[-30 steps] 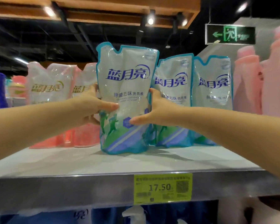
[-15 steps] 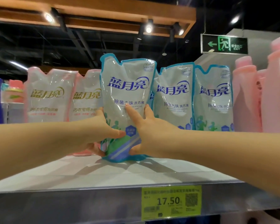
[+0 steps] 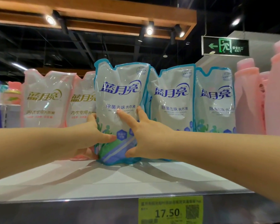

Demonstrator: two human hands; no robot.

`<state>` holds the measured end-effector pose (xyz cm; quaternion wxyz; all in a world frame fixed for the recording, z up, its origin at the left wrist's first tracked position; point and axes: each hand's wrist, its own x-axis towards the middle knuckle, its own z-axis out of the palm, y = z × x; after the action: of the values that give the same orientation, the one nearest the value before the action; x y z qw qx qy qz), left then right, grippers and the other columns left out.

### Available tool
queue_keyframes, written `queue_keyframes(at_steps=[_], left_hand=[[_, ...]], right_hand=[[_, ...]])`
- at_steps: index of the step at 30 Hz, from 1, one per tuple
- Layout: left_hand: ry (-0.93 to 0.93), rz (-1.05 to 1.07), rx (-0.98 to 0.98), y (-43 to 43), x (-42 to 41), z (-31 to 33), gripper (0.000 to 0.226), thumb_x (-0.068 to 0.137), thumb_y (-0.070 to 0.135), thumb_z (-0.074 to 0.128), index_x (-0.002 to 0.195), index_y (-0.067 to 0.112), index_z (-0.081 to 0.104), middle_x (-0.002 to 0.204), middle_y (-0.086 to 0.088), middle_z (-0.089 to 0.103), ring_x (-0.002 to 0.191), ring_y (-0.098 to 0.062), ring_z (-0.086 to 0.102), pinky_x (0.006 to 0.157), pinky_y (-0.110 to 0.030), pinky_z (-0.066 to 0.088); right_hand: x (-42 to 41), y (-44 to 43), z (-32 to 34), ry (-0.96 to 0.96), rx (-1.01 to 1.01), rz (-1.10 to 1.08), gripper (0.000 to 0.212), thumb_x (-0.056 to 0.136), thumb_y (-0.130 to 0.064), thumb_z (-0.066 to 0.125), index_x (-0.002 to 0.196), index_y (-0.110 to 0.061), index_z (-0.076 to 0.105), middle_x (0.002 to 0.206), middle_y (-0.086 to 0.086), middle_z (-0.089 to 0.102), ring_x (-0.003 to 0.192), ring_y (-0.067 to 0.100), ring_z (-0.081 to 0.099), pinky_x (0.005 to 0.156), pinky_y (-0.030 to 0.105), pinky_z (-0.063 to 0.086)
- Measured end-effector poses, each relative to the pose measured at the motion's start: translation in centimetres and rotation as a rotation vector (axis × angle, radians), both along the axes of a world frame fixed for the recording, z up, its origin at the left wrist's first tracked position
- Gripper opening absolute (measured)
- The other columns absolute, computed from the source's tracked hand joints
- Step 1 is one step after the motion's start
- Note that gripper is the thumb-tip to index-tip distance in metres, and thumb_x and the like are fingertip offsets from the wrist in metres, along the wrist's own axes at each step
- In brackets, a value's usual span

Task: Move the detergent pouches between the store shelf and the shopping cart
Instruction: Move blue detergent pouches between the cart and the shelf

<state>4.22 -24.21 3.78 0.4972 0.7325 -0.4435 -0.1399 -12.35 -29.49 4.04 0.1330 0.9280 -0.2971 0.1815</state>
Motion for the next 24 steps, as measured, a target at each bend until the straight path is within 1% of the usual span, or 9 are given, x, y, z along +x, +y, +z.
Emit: queue_keyframes(at_steps=[4,6,8,10,12,14,17,21,24], left_hand=[[-0.032,-0.013,0.028,-0.3,0.3,0.1,0.095,0.072,0.02,0.079,0.141,0.036,0.015,0.126,-0.01,0.054,0.111,-0.036,0.055,0.085,-0.054,0.052],[0.012,-0.037,0.022,-0.4,0.1,0.1,0.095,0.072,0.018,0.078,0.141,0.037,0.016,0.127,-0.008,0.053,0.111,-0.036,0.056,0.081,-0.056,0.053],[0.044,-0.059,0.017,-0.8,-0.2,0.1,0.094,0.072,0.017,0.077,0.141,0.038,0.017,0.129,-0.007,0.051,0.112,-0.036,0.055,0.078,-0.057,0.054],[0.022,-0.072,0.026,-1.4,-0.5,0.0,0.092,0.071,0.018,0.078,0.139,0.038,0.019,0.129,-0.007,0.051,0.113,-0.035,0.054,0.081,-0.057,0.053],[0.003,-0.078,0.025,-2.0,-0.8,0.0,0.089,0.071,0.019,0.079,0.137,0.035,0.021,0.127,-0.006,0.052,0.113,-0.035,0.054,0.083,-0.057,0.052],[0.037,-0.083,0.016,-2.3,-1.2,0.1,0.087,0.074,0.015,0.076,0.138,0.033,0.021,0.123,-0.005,0.052,0.112,-0.035,0.054,0.079,-0.059,0.053],[0.049,-0.081,0.006,-2.6,-1.7,0.1,0.087,0.076,0.012,0.074,0.14,0.032,0.018,0.124,-0.007,0.05,0.112,-0.036,0.054,0.079,-0.06,0.052],[0.015,-0.058,0.019,-2.5,-2.2,0.2,0.089,0.076,0.017,0.075,0.14,0.032,0.014,0.128,-0.009,0.048,0.114,-0.036,0.052,0.079,-0.058,0.053],[0.011,-0.071,0.021,-2.0,-2.3,0.2,0.09,0.075,0.019,0.076,0.14,0.033,0.015,0.129,-0.007,0.047,0.114,-0.035,0.052,0.08,-0.056,0.054]], right_hand=[[0.0,0.0,-0.2,-0.004,-0.035,-0.022,0.102,0.082,-0.043,0.063,0.143,-0.045,-0.018,0.155,0.016,-0.019,0.107,0.04,0.056,0.085,0.037,0.048],[-0.1,0.0,-0.3,0.006,-0.055,-0.046,0.1,0.084,-0.044,0.061,0.143,-0.043,-0.02,0.155,0.018,-0.02,0.106,0.039,0.056,0.079,0.035,0.045],[-0.1,-0.1,-0.5,0.017,-0.066,-0.079,0.099,0.086,-0.046,0.058,0.143,-0.041,-0.022,0.154,0.018,-0.022,0.106,0.038,0.056,0.076,0.034,0.045],[-0.2,-0.2,-0.5,0.021,-0.071,-0.109,0.098,0.086,-0.046,0.057,0.143,-0.041,-0.023,0.153,0.019,-0.023,0.107,0.038,0.056,0.076,0.034,0.044],[-0.3,-0.5,-0.6,0.015,-0.063,-0.126,0.098,0.086,-0.044,0.058,0.143,-0.041,-0.022,0.153,0.02,-0.024,0.109,0.038,0.055,0.078,0.035,0.044],[-0.4,-0.8,-0.5,0.007,-0.042,-0.13,0.1,0.085,-0.044,0.06,0.143,-0.041,-0.022,0.153,0.02,-0.024,0.114,0.038,0.052,0.088,0.037,0.046],[-0.6,-1.5,-0.2,-0.006,-0.006,-0.133,0.107,0.082,-0.047,0.065,0.142,-0.043,-0.023,0.153,0.02,-0.022,0.124,0.039,0.046,0.101,0.044,0.043],[-0.6,-2.0,-0.1,-0.014,0.029,-0.131,0.109,0.081,-0.046,0.067,0.141,-0.044,-0.024,0.154,0.02,-0.02,0.128,0.039,0.042,0.106,0.043,0.038],[-0.7,-1.8,-0.2,-0.012,0.023,-0.127,0.108,0.082,-0.045,0.065,0.141,-0.044,-0.026,0.155,0.02,-0.014,0.125,0.039,0.044,0.104,0.041,0.04]])
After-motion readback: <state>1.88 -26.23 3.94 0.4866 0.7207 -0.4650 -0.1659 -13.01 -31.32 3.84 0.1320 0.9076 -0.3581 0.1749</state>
